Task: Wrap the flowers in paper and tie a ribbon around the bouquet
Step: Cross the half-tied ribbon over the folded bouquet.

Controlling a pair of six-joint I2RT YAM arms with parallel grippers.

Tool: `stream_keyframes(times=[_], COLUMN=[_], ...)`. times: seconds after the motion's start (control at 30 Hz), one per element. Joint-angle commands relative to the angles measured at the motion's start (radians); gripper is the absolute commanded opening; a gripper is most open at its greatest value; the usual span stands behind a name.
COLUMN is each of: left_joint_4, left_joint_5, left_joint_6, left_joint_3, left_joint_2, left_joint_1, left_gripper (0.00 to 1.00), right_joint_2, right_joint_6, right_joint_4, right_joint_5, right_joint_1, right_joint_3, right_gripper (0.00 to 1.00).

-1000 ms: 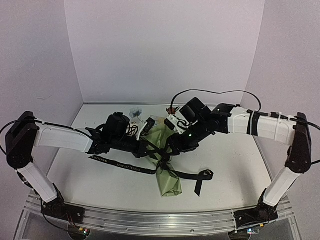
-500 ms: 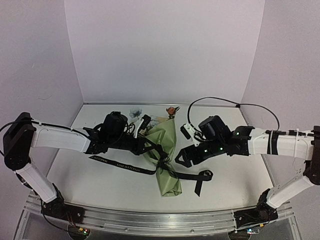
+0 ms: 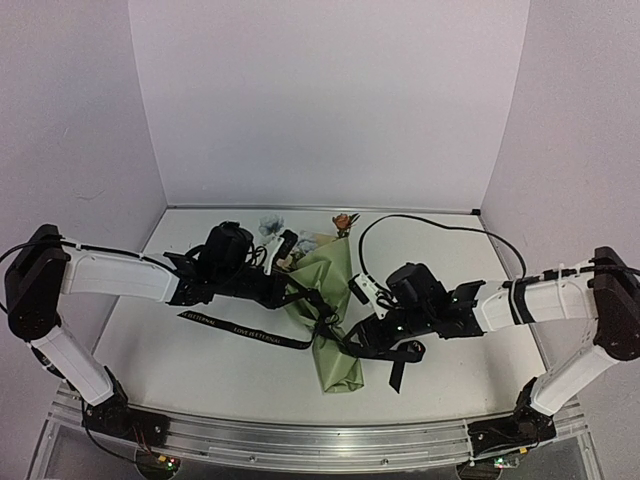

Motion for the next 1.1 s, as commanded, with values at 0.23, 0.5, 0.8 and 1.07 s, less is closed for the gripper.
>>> stream_keyframes(times=[0.23,0.5,0.8,1.07], left_joint_4=[-0.031,-0.047,-0.049,-0.050], left_joint_5=[0.012,0.021,0.035,0.051], left_joint_6=[-0.009,0.000,0.003,0.007], left_joint_3=[0.064,0.072,0.077,0.084], left_joint_2=[-0.040,-0.040,-0.037,-0.034], left_joint_1=[0.029,0.039,0.050,0.057], left_gripper=[0.00,0.00,0.00,0.00], right_joint_2=[-0.007,-0.014,-0.091,-0.063], right_joint_6=[0.013,0.008,0.034,-0.049], right_joint_4=[0.030,0.018,0.017,-0.146], right_joint_5=[-0.112,-0.136,-0.181,-0.275], right_joint_1=[0.002,-0.011,-0.112,-0.122], right_joint_3=[-0.048,-0.085,-0.136,-0.063], right_gripper=[0.67,0.75,0.77,0.68])
